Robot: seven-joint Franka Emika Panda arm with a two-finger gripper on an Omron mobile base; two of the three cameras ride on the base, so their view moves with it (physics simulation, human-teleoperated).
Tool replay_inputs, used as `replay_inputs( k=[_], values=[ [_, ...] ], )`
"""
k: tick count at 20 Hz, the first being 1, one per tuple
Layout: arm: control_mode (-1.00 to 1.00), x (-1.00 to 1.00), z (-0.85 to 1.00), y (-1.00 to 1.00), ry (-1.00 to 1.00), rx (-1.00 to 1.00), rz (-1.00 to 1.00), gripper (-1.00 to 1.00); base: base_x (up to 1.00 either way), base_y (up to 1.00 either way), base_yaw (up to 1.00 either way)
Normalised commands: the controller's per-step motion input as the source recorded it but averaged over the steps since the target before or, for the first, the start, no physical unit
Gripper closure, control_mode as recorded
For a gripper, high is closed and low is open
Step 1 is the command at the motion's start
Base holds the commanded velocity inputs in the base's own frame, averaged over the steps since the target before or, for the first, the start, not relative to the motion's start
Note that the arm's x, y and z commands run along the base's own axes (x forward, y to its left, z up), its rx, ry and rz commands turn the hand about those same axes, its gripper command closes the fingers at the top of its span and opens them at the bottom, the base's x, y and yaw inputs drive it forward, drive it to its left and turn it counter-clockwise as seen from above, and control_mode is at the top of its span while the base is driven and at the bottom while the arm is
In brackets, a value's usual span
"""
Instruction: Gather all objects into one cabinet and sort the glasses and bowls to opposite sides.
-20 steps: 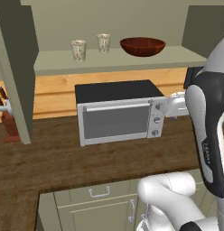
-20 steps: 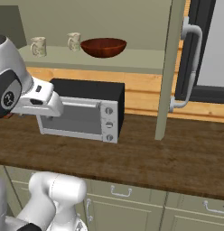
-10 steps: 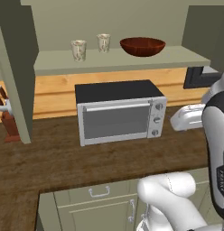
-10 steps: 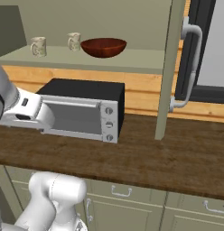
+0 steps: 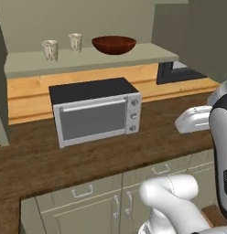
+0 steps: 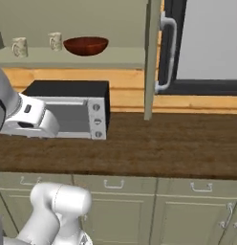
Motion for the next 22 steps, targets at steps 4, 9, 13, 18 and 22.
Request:
replay_inputs(
  k=[4, 9, 13, 18, 22],
  values=[
    [1.00, 0.00, 0.00, 0.00, 0.00, 0.00, 0.00, -1.00, -0.25, -0.37, -0.75],
    [1.00, 0.00, 0.00, 0.00, 0.00, 0.00, 0.00, -1.00, -0.10, -0.27, -0.81],
    [1.00, 0.00, 0.00, 0.00, 0.00, 0.00, 0.00, -1.00, -0.01, -0.20, -0.85],
    [1.00, 0.00, 0.00, 0.00, 0.00, 0.00, 0.00, -1.00, 0.00, -0.15, -0.86],
    [1.00, 0.00, 0.00, 0.00, 0.00, 0.00, 0.00, -1.00, 0.00, -0.18, -0.86]
  ],
)
